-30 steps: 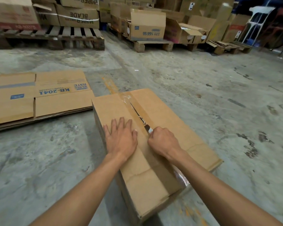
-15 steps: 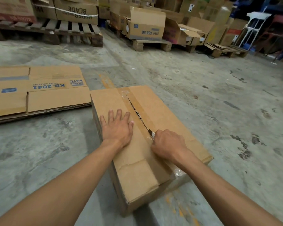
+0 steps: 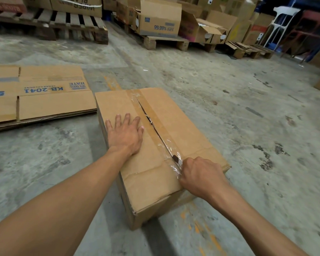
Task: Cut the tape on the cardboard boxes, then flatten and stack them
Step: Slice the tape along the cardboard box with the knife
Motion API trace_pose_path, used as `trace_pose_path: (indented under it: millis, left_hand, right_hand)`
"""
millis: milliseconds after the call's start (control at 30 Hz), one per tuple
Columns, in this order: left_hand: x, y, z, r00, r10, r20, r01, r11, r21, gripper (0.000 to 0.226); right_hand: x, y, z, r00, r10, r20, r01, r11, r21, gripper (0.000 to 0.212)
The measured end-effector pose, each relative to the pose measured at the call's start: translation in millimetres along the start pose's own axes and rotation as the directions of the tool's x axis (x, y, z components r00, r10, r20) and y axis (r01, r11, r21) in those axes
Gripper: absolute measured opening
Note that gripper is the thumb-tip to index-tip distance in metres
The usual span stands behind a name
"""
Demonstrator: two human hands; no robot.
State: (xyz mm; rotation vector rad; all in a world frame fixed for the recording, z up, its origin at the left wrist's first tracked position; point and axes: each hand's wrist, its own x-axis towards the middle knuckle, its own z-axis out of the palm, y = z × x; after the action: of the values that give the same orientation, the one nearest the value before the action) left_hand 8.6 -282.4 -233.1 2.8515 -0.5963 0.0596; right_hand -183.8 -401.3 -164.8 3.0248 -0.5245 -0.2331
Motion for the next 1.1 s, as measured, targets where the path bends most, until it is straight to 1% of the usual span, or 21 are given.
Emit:
trace_pose_path:
  millis: [167, 300, 367, 433, 467, 533, 600, 633, 700, 800, 967, 1033, 1100]
  left_hand:
    - [-2, 2, -2, 1.0, -0.006, 0.002, 0.006, 1.0, 0.0, 0.052]
    - [-3, 4, -2, 1.0, -0.021, -0.004, 0.022, 0.999, 0.047, 0.05]
    - [-5, 4, -4, 0.999, 0.006, -0.052, -0.002, 0.996, 0.091, 0.047]
    - [-8, 5, -6, 0.994, 0.084, -0.074, -0.077, 0.993, 0.088, 0.044]
    - [-10, 7, -7, 0.991, 0.124, -0.058, -0.12, 0.991, 0.066, 0.045]
    - [-22, 19, -6, 0.985, 0.173, 0.015, -0.173, 0.985, 0.014, 0.052]
    - [-42, 39, -1, 0.976, 0.198, 0.094, -0.196, 0.98, -0.039, 0.065]
    - [-54, 47, 2, 0.971, 0.212, 0.109, -0.208, 0.977, -0.049, 0.071]
    - [-66, 55, 6, 0.97, 0.22, 0.103, -0.217, 0.975, -0.041, 0.078]
    - [-63, 49, 7, 0.973, 0.199, 0.117, -0.199, 0.98, -0.017, 0.078]
    - [-63, 51, 6, 0.971, 0.203, 0.124, -0.203, 0.979, -0.012, 0.078]
    - [-63, 50, 6, 0.971, 0.204, 0.125, -0.203, 0.979, -0.026, 0.079]
    - [-63, 49, 6, 0.971, 0.203, 0.127, -0.202, 0.979, -0.024, 0.082]
  right_hand:
    - [-28, 5, 8, 0.999, -0.006, -0.037, 0.004, 0.999, -0.036, 0.024]
    - [-37, 8, 7, 1.0, -0.008, -0.016, 0.008, 1.0, -0.021, 0.024]
    - [-39, 12, 7, 1.0, 0.011, -0.011, -0.011, 0.999, 0.034, 0.02]
    - [-42, 15, 10, 0.999, 0.038, -0.01, -0.037, 0.995, 0.095, 0.017]
    - [-42, 15, 11, 0.999, 0.049, -0.015, -0.047, 0.993, 0.112, 0.017]
    - [-42, 14, 15, 0.998, 0.068, -0.019, -0.065, 0.989, 0.13, 0.017]
    - [-43, 12, 16, 0.996, 0.086, -0.029, -0.081, 0.986, 0.145, 0.016]
    - [-45, 11, 17, 0.995, 0.094, -0.037, -0.088, 0.984, 0.155, 0.015]
    - [-50, 10, 20, 0.993, 0.098, -0.065, -0.085, 0.98, 0.178, 0.017]
    - [-60, 11, 28, 0.991, 0.092, -0.092, -0.074, 0.98, 0.185, 0.017]
    - [-77, 15, 41, 0.993, 0.077, -0.092, -0.066, 0.991, 0.12, 0.011]
    - [-76, 20, 45, 0.992, 0.098, -0.077, -0.084, 0.982, 0.171, 0.015]
    - [-69, 27, 48, 0.992, 0.123, -0.006, -0.113, 0.933, 0.341, 0.028]
